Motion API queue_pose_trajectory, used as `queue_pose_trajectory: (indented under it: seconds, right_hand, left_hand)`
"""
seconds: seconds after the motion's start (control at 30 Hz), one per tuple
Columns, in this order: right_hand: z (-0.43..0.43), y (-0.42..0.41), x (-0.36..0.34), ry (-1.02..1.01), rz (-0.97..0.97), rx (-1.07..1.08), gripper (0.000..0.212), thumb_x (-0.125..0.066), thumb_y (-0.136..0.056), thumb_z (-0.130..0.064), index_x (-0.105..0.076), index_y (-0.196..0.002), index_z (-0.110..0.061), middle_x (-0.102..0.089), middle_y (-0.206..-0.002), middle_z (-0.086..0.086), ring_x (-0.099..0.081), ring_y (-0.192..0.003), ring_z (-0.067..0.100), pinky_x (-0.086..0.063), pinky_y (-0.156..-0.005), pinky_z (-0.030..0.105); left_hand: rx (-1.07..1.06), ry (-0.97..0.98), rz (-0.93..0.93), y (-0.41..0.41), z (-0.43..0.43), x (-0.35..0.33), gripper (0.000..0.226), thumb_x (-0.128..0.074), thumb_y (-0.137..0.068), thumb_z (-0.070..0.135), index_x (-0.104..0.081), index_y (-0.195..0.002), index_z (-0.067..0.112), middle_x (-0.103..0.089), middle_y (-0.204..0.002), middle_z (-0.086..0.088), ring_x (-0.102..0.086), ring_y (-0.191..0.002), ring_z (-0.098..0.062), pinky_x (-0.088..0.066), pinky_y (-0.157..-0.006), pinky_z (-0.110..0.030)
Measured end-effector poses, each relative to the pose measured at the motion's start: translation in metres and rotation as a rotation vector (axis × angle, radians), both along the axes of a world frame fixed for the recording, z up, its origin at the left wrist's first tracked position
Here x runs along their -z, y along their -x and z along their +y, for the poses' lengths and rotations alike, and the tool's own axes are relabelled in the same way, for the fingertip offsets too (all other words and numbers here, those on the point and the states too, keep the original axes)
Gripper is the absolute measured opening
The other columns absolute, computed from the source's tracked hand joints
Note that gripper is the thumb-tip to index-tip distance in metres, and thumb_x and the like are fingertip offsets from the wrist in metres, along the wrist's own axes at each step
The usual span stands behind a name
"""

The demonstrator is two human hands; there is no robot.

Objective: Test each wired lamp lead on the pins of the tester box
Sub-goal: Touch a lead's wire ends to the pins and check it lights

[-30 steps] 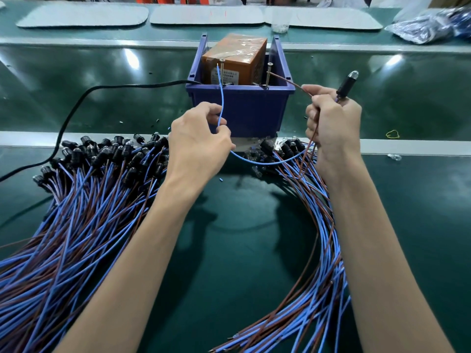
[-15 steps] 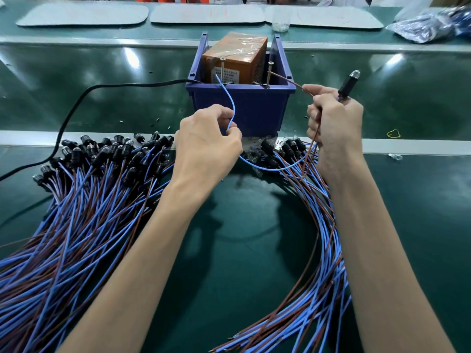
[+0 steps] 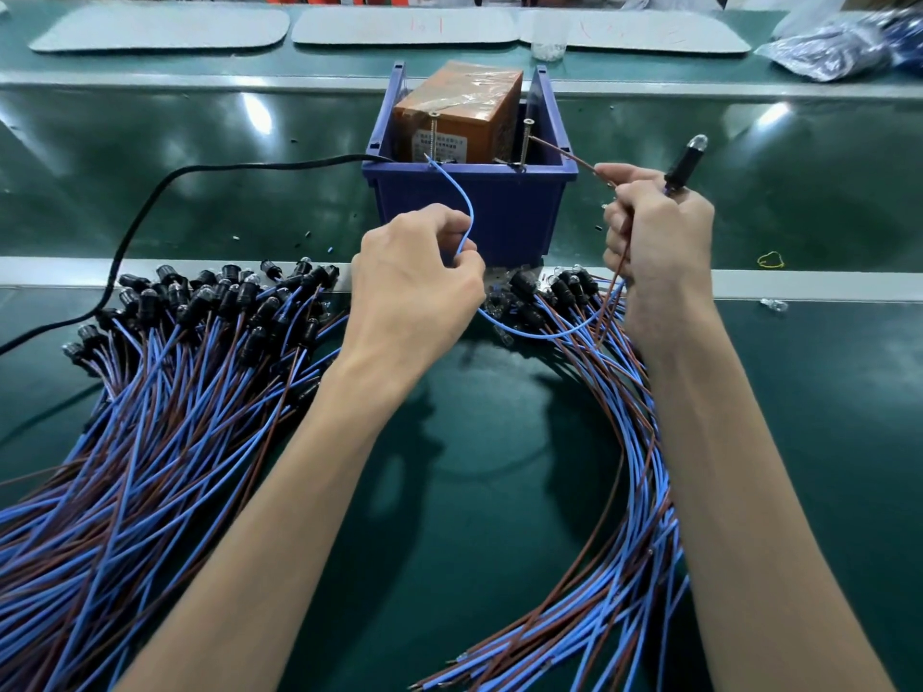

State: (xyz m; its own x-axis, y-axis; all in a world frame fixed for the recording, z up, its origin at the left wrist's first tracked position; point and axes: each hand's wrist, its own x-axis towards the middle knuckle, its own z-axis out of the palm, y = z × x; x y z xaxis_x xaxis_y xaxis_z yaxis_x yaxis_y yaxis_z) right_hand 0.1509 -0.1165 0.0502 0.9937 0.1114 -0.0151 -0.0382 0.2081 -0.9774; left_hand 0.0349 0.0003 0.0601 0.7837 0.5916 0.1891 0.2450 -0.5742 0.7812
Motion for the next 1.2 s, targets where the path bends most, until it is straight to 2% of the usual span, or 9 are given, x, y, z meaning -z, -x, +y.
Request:
queue_pose_trajectory:
  seconds: [0.5,0.63,0.77,0.87,0.97,1.07,1.2]
  right_hand:
    - [0.001,-0.001,0.001,-0.005,0.001,-0.007,0.032,-0.038,-0.093,0.001,-0.063,-0.082,-0.014,-0.038,-0.04,-0.012,-0.025,-0.035,0.003,-0.021,-0.036,0.016]
    - [0.002,-0.001,0.001,-0.004,0.002,-0.017,0.031,-0.038,-0.093,0.001,-0.063,-0.082,-0.014,-0.038,-0.04,-0.012,-0.025,-0.035,0.003,-0.021,-0.036,0.015]
    - [0.002,0.0,0.002,-0.006,0.006,-0.034,0.03,-0.038,-0.093,0.0,-0.063,-0.084,-0.013,-0.038,-0.04,-0.012,-0.025,-0.035,0.003,-0.021,-0.035,0.015]
    - [0.001,0.0,0.002,-0.003,0.004,-0.043,0.029,-0.038,-0.093,0.0,-0.062,-0.084,-0.013,-0.038,-0.04,-0.013,-0.025,-0.035,0.003,-0.021,-0.035,0.015]
    - [0.001,0.0,0.002,0.005,0.001,-0.044,0.028,-0.038,-0.093,-0.001,-0.063,-0.086,-0.012,-0.038,-0.041,-0.013,-0.025,-0.036,0.002,-0.021,-0.035,0.015]
    - [0.001,0.002,0.001,0.013,0.001,-0.056,0.028,-0.038,-0.093,-0.001,-0.063,-0.088,-0.011,-0.038,-0.041,-0.013,-0.025,-0.036,0.003,-0.021,-0.036,0.015]
    - [0.001,0.004,0.0,0.028,-0.011,-0.08,0.028,-0.038,-0.092,0.0,-0.064,-0.087,-0.01,-0.037,-0.042,-0.012,-0.025,-0.036,0.003,-0.021,-0.036,0.016]
  left_hand:
    - [0.053,0.003,-0.011,0.0,-0.003,0.001,0.031,-0.053,-0.083,0.01,-0.068,-0.108,0.02,-0.069,-0.091,0.011,-0.069,-0.078,-0.012,-0.052,-0.087,-0.032]
    - [0.001,0.009,-0.022,0.0,0.001,0.0,0.03,-0.053,-0.083,0.01,-0.067,-0.108,0.019,-0.069,-0.093,0.009,-0.07,-0.08,-0.016,-0.052,-0.089,-0.033]
    - [-0.045,0.005,-0.022,0.002,0.005,-0.004,0.025,-0.052,-0.083,0.01,-0.063,-0.1,0.024,-0.065,-0.085,0.013,-0.068,-0.059,-0.003,-0.055,-0.083,-0.03]
    - [-0.069,-0.011,-0.032,0.003,0.007,-0.008,0.026,-0.052,-0.082,0.011,-0.064,-0.103,0.022,-0.065,-0.087,0.011,-0.07,-0.066,-0.01,-0.055,-0.084,-0.035]
    - [-0.076,-0.025,-0.014,0.004,0.007,-0.012,0.021,-0.052,-0.082,0.012,-0.058,-0.097,0.026,-0.06,-0.079,0.015,-0.068,-0.059,-0.004,-0.054,-0.084,-0.036]
    - [-0.08,-0.039,0.004,0.005,0.008,-0.013,0.021,-0.052,-0.082,0.013,-0.061,-0.099,0.022,-0.058,-0.076,0.019,-0.07,-0.065,-0.009,-0.053,-0.085,-0.036]
    - [-0.083,-0.059,-0.011,0.007,0.01,-0.015,0.02,-0.053,-0.083,0.014,-0.06,-0.099,0.022,-0.057,-0.073,0.019,-0.067,-0.06,-0.005,-0.054,-0.084,-0.036]
